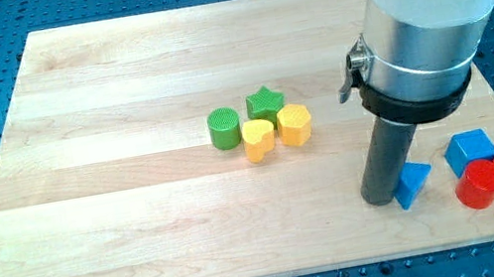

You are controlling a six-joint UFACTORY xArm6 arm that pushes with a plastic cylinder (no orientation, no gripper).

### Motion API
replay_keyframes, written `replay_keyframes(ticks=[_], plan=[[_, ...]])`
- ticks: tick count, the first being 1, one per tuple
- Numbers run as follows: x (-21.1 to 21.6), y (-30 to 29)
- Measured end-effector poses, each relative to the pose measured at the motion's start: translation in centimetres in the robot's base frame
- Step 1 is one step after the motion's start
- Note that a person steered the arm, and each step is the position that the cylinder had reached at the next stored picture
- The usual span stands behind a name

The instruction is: Move your arm away from the triangle

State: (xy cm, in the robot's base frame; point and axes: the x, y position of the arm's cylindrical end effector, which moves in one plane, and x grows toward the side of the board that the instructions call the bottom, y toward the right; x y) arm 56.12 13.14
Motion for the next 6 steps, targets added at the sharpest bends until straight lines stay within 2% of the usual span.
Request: replay_keyframes(ticks=[2,4,5,6], plan=[[-0.2,2.7],[-0.2,2.9],[-3.5,2.0],[-9.7,1.7]])
